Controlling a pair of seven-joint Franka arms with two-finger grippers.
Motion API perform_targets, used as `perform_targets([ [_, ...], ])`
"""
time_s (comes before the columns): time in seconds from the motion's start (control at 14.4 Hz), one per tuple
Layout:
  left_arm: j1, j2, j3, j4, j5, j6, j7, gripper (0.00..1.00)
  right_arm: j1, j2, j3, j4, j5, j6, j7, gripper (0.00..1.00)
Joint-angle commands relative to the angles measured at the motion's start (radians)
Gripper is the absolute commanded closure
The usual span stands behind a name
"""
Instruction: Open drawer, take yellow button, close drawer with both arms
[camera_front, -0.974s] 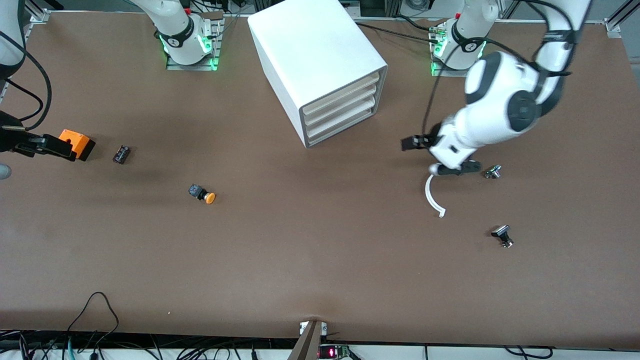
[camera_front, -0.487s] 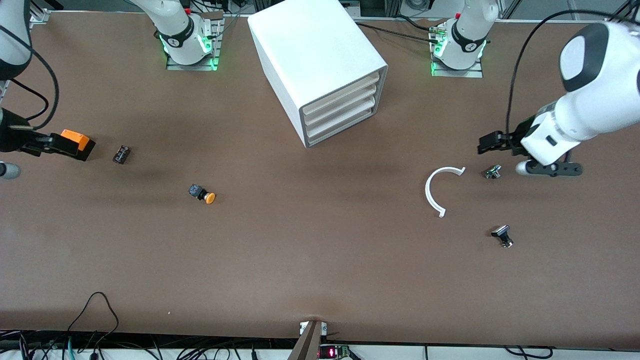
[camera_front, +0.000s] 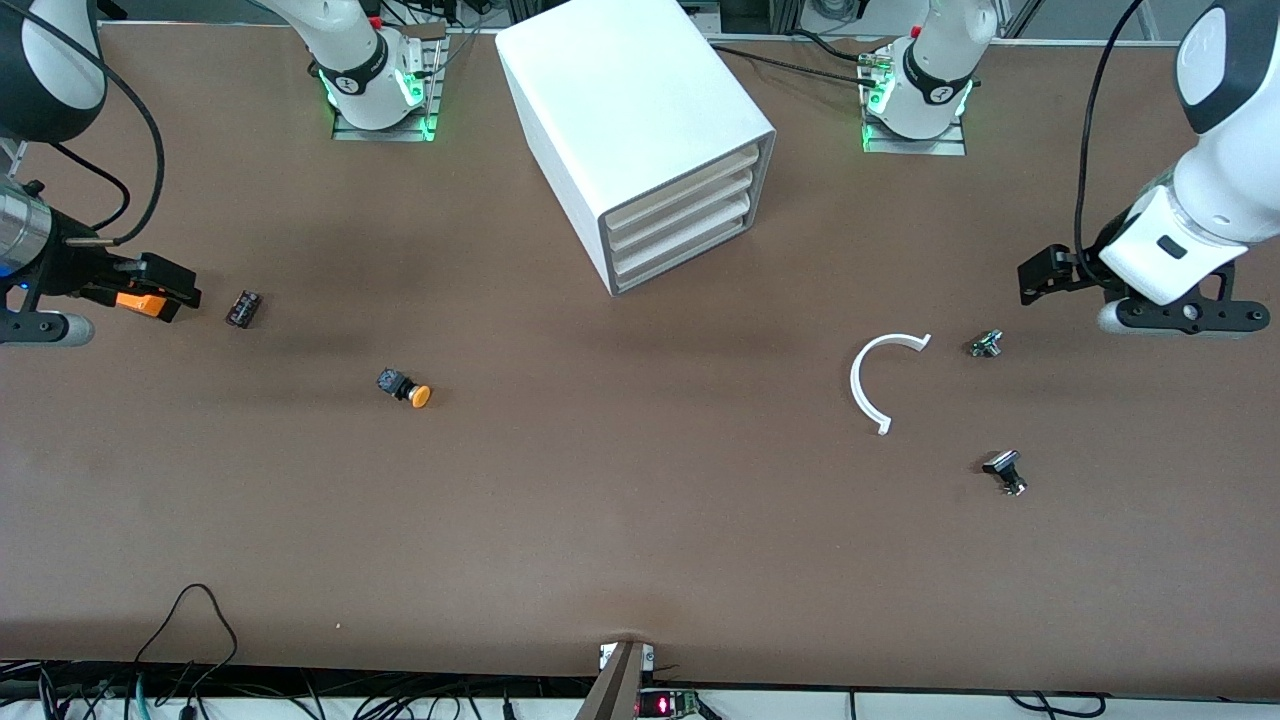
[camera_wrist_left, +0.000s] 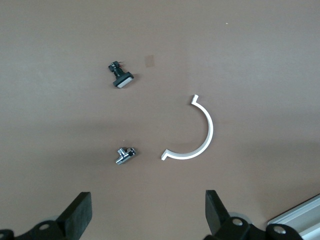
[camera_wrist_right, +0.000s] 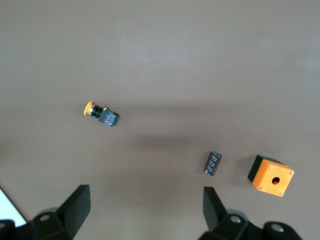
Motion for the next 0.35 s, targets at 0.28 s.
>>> perform_targets([
  [0.28,0.044,0.012,-0.006,0.034,-0.007,-0.004,0.009,0.00,-0.001,-0.153,0.004,-0.209,-0.009,0.106,-0.001,0.00],
])
